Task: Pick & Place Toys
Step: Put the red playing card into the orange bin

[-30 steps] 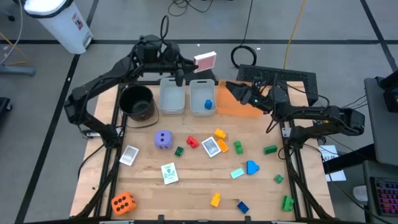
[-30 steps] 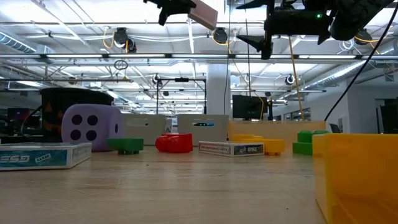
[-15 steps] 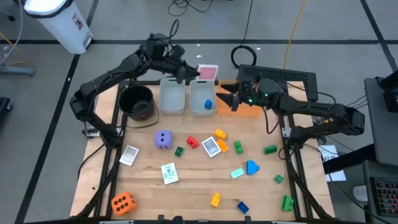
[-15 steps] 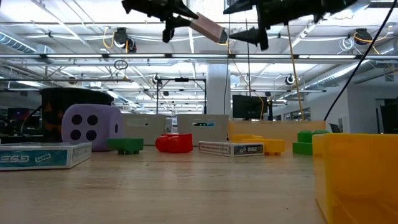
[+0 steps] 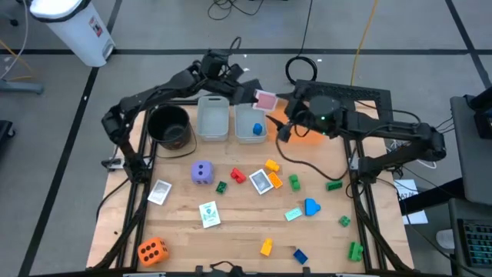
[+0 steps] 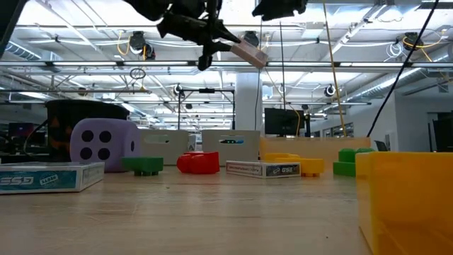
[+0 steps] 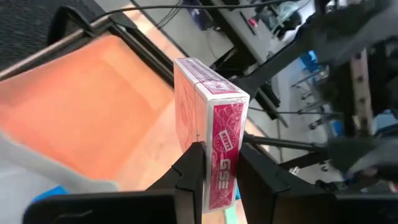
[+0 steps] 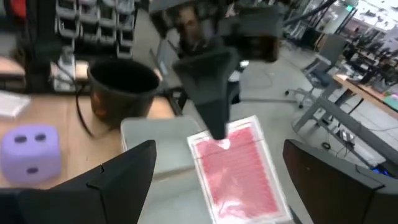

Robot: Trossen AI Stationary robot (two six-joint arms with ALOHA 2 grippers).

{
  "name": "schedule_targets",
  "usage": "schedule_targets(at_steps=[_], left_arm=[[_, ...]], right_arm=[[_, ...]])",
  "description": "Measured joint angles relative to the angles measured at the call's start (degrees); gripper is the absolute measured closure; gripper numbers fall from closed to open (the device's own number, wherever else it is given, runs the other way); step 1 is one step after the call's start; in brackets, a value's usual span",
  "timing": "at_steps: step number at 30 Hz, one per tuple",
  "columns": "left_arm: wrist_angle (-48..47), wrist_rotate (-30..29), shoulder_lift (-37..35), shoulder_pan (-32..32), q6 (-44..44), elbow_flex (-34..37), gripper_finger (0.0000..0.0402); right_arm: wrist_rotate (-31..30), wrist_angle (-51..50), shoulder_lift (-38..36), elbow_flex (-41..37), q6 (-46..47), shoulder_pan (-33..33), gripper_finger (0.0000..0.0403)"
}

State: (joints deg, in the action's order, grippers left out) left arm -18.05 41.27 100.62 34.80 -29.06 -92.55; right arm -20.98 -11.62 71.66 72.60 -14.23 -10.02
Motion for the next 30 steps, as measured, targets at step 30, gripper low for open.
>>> schedule_targets(at_steps=[30], left_arm=[[7.7, 6.7, 2.2, -3.0, -7.1, 0.0, 0.0328]], right_arm=[[-13.4, -4.6, 4.9, 0.0, -9.1, 1.7, 0.0062]])
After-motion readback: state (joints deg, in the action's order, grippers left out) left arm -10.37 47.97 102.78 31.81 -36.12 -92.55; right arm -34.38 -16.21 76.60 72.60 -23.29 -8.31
